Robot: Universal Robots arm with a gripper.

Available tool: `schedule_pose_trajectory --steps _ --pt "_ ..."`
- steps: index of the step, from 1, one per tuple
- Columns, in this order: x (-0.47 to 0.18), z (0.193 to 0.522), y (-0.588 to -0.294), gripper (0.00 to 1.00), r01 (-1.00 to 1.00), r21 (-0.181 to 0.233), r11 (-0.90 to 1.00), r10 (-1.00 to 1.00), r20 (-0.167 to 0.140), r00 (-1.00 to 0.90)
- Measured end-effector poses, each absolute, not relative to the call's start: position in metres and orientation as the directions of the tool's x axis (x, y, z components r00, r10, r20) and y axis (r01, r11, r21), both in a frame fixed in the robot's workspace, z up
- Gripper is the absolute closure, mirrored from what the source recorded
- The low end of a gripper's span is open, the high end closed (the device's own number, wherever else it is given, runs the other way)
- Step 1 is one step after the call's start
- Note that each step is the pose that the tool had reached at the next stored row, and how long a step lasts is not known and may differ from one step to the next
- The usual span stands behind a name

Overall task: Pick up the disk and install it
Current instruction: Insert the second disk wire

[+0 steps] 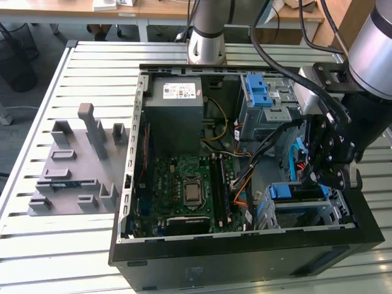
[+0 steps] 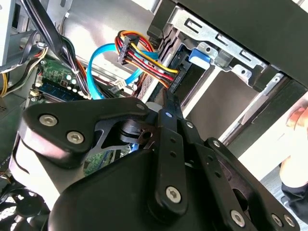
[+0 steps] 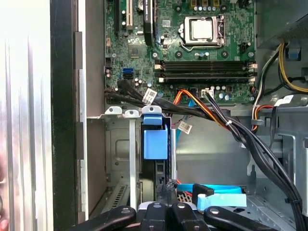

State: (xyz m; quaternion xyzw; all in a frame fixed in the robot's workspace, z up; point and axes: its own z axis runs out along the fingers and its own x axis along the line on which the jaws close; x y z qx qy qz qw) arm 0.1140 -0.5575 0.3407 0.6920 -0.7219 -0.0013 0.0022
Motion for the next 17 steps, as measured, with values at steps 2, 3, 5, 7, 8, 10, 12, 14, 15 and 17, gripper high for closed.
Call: schedule_pose_trajectory --steps 2,3,5,7,8,10,12,14,15,17 --pt "0.114 0.344 -0.558 0.89 -0.999 0.005 0.042 -0.999 0.001 -0.042" --pt "0.114 0.346 -0.558 0.89 -0.999 0.005 0.042 -0.999 0.001 -0.042" --pt "0.114 0.351 -0.558 0.89 -0.999 0.005 0.042 -0.999 0.001 -0.042" --pt "0.113 0.354 -0.558 0.89 -0.999 0.005 0.042 -0.999 0.001 -0.042" --pt "0.113 0.355 -0.558 0.89 -0.999 0.005 0.043 -0.999 0.001 -0.043" --pt "0.11 0.355 -0.557 0.89 -0.999 0.004 0.042 -0.999 0.001 -0.042" --pt "0.108 0.355 -0.558 0.89 -0.999 0.002 0.042 -0.999 0.001 -0.042" --pt "0.106 0.356 -0.558 0.89 -0.999 0.001 0.042 -0.999 0.0 -0.042" --pt "0.106 0.356 -0.558 0.89 -0.999 0.0 0.042 -0.999 0.0 -0.042" --pt "0.106 0.359 -0.558 0.89 -0.999 0.0 0.042 -0.999 0.0 -0.042"
